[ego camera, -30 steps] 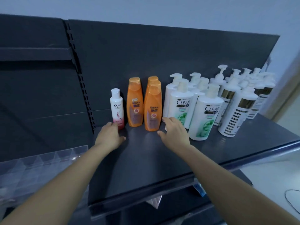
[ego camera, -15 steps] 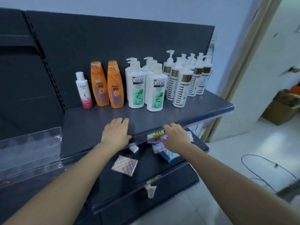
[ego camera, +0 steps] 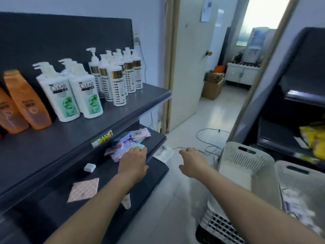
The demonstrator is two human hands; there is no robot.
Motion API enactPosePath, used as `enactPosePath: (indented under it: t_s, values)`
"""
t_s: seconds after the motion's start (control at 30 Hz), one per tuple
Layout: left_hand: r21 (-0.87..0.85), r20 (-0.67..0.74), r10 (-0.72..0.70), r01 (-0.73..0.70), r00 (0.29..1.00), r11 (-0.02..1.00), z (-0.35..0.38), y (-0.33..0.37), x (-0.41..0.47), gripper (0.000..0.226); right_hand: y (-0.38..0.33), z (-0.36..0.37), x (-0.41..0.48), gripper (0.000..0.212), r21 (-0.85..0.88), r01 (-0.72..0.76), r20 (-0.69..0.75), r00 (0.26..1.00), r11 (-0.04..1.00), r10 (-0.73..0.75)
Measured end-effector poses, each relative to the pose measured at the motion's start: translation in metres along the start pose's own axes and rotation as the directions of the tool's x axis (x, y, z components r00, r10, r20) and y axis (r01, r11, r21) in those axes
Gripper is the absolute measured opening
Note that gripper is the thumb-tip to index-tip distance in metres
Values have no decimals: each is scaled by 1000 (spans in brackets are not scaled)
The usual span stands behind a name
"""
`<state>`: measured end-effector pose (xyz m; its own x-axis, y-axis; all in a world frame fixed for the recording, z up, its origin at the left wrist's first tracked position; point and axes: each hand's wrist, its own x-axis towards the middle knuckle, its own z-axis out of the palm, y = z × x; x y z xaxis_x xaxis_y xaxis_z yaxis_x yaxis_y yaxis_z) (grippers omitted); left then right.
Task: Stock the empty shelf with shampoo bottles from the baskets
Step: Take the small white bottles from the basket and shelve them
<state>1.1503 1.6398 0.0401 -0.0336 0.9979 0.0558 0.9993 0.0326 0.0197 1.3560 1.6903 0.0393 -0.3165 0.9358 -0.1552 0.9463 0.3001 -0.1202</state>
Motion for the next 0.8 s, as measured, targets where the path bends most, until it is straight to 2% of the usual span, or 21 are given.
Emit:
enactPosePath:
  t_s: [0.13, 0.37, 0.6, 0.73, 0.8]
  values:
    - [-42, 26, 164, -163, 986, 986, 16, 54, -1, 56, 48, 16, -39, 49, 15, -151, 31, 988, 988, 151]
    - [-70, 80, 404, -399, 911, 914, 38, 155, 3, 51, 133, 38, -104, 51, 95, -359, 37, 933, 928, 357]
    - [-85, 106, 570, -564, 815, 822, 55, 281, 15, 50, 235, 47, -159, 54, 158, -534, 68, 845, 831, 530]
    - [-86, 126, 634, -628, 763, 774, 68, 356, 21, 51, 296, 54, -186, 43, 201, -594, 85, 803, 779, 590]
    - [-90, 127, 667, -661, 734, 745, 74, 392, 25, 53, 327, 57, -198, 45, 205, -627, 112, 778, 752, 618]
